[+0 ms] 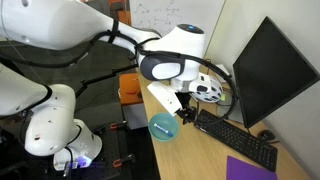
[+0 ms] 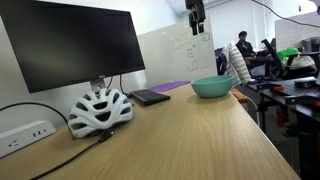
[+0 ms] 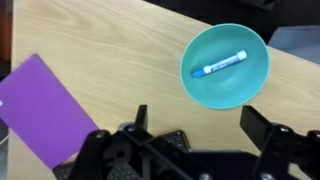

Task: Remove marker from the blue bowl and place it on the table

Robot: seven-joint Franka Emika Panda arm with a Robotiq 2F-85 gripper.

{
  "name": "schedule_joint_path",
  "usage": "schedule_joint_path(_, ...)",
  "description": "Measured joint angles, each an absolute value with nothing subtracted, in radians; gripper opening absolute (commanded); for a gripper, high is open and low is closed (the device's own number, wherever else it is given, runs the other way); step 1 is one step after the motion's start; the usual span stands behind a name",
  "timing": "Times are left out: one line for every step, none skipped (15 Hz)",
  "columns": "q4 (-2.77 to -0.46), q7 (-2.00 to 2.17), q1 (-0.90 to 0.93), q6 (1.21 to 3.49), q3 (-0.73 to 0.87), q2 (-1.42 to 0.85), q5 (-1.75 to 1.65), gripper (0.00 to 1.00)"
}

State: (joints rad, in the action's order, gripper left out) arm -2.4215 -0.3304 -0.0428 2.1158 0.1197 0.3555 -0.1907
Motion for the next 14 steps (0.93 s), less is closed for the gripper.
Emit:
schedule_joint_path(-2.42, -0.33, -0.043, 2.116, 0.12, 0.356, -0.191, 1.0)
schedule_joint_path(-2.419, -0.33, -0.043, 2.116, 0.12, 0.356, -0.191, 1.0)
schedule_joint_path(-2.419, -0.33, -0.043, 2.116, 0.12, 0.356, -0.191, 1.0)
schedule_joint_path(-2.419, -0.33, -0.043, 2.116, 0.12, 0.356, -0.191, 1.0)
schedule_joint_path(-2.419, -0.33, -0.043, 2.116, 0.12, 0.356, -0.191, 1.0)
schedule_joint_path(-2.42, -0.33, -0.043, 2.116, 0.12, 0.356, -0.191, 1.0)
schedule_joint_path(-2.422, -0.362, -0.038, 2.116, 0.12, 0.355, -0.19, 1.0)
schedule_joint_path(-2.424, -0.416, -0.029, 2.116, 0.122, 0.351, -0.182, 1.0)
schedule_joint_path(-2.427, -0.467, -0.018, 2.116, 0.123, 0.343, -0.176, 1.0)
schedule_joint_path(-2.429, -0.514, -0.006, 2.116, 0.124, 0.328, -0.173, 1.0)
schedule_joint_path(-2.432, -0.56, 0.006, 2.121, 0.124, 0.308, -0.17, 1.0)
schedule_joint_path(-2.436, -0.605, 0.019, 2.133, 0.124, 0.285, -0.17, 1.0)
schedule_joint_path(-2.442, -0.646, 0.032, 2.149, 0.122, 0.261, -0.17, 1.0)
schedule_joint_path(-2.451, -0.686, 0.045, 2.166, 0.118, 0.239, -0.17, 1.0)
